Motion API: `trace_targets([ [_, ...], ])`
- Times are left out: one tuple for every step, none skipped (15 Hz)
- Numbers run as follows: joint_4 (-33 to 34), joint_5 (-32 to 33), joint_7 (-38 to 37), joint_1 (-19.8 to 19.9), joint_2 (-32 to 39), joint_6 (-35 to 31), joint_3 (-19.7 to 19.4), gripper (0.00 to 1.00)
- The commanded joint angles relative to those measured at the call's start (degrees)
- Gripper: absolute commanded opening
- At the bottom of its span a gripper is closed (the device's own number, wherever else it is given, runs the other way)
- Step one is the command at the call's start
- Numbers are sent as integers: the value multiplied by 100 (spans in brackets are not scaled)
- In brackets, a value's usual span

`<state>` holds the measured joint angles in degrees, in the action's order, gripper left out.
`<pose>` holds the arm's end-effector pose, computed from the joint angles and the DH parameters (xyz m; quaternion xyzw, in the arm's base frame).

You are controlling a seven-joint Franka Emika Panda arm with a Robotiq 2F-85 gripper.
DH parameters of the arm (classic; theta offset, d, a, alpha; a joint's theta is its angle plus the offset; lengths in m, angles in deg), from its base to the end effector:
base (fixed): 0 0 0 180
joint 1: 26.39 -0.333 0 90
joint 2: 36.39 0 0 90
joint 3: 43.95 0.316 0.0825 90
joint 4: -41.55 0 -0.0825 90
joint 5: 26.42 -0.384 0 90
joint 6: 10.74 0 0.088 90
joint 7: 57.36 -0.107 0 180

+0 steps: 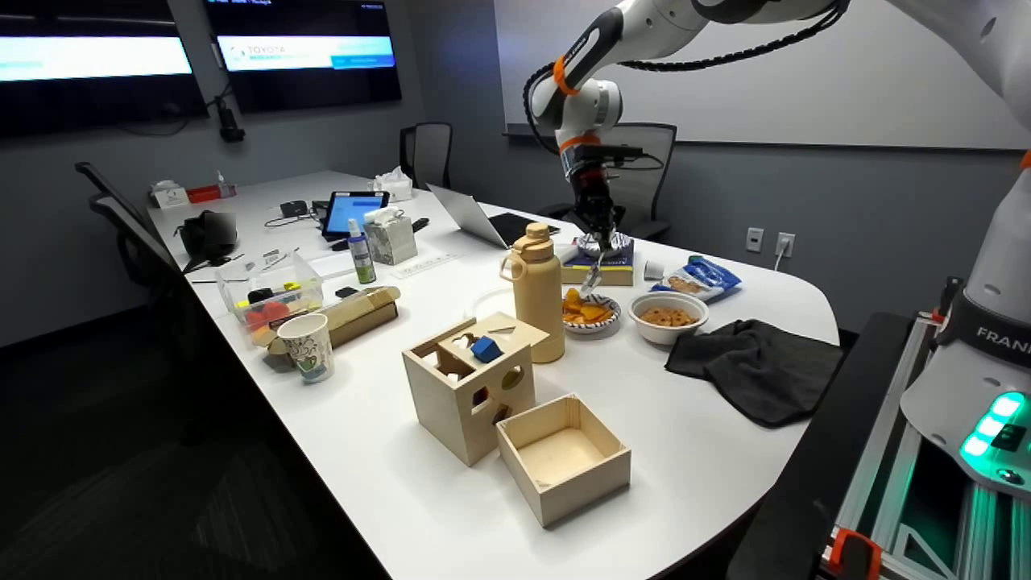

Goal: Use the spatula to stir the contents in the black and white bowl on the left.

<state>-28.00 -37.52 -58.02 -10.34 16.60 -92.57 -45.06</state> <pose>0.6459 -0.1726 0.1834 -0.9197 0.1639 0.3304 0.1348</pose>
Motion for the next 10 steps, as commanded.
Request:
trace_targets([
  [-549, 72, -41, -171, -384, -116, -215, 1],
  [-573, 136, -50, -219, -390, -71, -254, 1],
  [-591, 196, -48, -259, -380, -58, -283, 1],
  [-629, 259, -72, -318, -373, -64, -311, 1],
  [-632, 332, -82, -381, -334, -64, -330, 1],
  [-654, 392, -91, -436, -319, -56, -343, 1],
  [-673, 457, -100, -490, -308, -37, -349, 1],
  [-678, 520, -93, -539, -289, -22, -345, 1],
  [-711, 551, -48, -565, -296, 14, -322, 1],
  [-723, 569, -2, -586, -299, 56, -301, 1],
])
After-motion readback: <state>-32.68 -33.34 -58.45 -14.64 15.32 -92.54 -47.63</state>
